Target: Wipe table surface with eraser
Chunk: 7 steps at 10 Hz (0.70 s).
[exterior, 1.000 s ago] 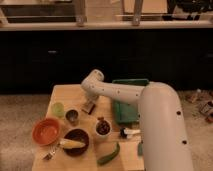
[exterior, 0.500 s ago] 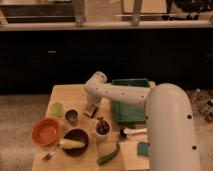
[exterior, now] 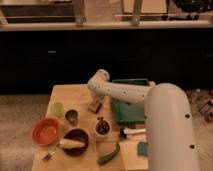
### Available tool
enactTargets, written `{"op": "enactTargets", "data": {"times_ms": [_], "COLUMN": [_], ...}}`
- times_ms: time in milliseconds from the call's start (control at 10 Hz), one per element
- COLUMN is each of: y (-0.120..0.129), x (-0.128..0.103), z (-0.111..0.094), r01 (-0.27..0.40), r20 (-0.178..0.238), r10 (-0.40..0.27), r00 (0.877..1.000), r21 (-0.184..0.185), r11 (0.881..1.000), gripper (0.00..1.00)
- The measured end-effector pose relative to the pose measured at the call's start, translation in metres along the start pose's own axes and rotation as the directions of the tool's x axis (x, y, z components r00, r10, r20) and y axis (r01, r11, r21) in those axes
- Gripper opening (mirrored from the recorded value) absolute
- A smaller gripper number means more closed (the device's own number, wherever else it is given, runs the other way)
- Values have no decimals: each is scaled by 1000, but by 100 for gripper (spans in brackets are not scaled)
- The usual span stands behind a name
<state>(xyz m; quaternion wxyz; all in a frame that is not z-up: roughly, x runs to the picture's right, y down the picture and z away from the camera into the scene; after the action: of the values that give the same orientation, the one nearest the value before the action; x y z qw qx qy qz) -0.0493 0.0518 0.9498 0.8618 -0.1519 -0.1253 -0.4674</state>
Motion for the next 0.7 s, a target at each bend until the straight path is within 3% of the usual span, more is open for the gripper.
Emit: {"op": "enactTargets", "data": {"times_ms": [300, 600, 700], "y": [-17, -29, -27], "x": [7, -11, -24], "z": [4, 4, 1], "r01": [-12, 25, 39], "r20": [-21, 15, 46], "r10": [12, -25, -40], "r00": [1000, 1000, 998], "r21": [12, 30, 38], "r11": [1000, 999, 999], "gripper": [0, 0, 0]}}
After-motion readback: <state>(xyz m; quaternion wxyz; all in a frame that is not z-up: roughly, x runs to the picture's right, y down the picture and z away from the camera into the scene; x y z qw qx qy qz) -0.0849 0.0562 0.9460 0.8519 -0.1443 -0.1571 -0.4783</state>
